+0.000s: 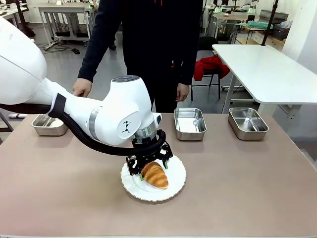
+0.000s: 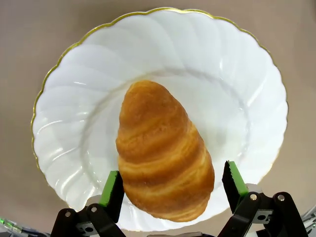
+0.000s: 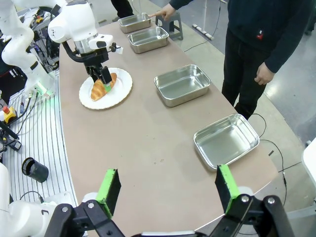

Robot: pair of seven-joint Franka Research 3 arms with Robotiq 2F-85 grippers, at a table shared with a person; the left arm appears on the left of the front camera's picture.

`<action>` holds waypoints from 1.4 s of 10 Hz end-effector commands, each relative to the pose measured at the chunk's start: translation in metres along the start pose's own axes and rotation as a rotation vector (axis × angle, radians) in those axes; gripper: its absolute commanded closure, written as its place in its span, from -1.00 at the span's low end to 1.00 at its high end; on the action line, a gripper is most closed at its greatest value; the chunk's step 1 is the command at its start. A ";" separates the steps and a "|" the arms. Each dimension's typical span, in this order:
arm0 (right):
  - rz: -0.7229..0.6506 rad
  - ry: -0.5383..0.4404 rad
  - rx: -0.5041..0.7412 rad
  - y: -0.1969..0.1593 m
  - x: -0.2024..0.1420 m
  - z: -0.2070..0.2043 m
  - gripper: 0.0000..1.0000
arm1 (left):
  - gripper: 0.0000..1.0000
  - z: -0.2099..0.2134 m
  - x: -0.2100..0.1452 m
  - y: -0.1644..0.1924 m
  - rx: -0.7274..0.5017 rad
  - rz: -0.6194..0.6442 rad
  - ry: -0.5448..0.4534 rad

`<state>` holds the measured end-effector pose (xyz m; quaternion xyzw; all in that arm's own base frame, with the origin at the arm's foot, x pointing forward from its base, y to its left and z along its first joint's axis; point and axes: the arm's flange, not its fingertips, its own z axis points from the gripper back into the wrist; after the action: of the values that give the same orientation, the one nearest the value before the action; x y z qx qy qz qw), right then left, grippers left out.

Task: Place the bread in the container.
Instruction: Place the Butter Roll into the Airtight Container indicated by the human.

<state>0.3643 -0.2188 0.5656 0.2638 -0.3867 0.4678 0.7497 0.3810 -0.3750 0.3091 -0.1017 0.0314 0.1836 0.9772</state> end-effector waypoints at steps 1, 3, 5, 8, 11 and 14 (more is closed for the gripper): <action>0.004 -0.001 -0.004 0.001 0.001 0.001 -1.00 | -1.00 -0.004 0.002 -0.009 0.054 0.023 -0.028; 0.004 -0.001 -0.004 0.001 0.001 0.001 -1.00 | -0.84 -0.007 0.006 -0.010 0.081 0.026 -0.027; 0.004 -0.001 -0.004 0.001 0.001 0.001 -1.00 | -0.44 -0.005 0.007 -0.010 0.085 0.036 -0.034; 0.004 -0.001 -0.004 0.001 0.001 0.001 -1.00 | -0.10 -0.010 0.013 -0.011 0.066 0.011 0.034; 0.004 -0.001 -0.004 0.001 0.001 0.001 -1.00 | -0.10 0.000 0.009 -0.006 0.067 0.014 -0.005; 0.004 -0.001 -0.004 0.001 0.001 0.001 -1.00 | -0.11 0.090 0.049 0.039 0.024 -0.101 -0.090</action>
<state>0.3643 -0.2188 0.5656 0.2638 -0.3866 0.4678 0.7497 0.4121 -0.3432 0.3592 -0.0824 -0.0032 0.1668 0.9825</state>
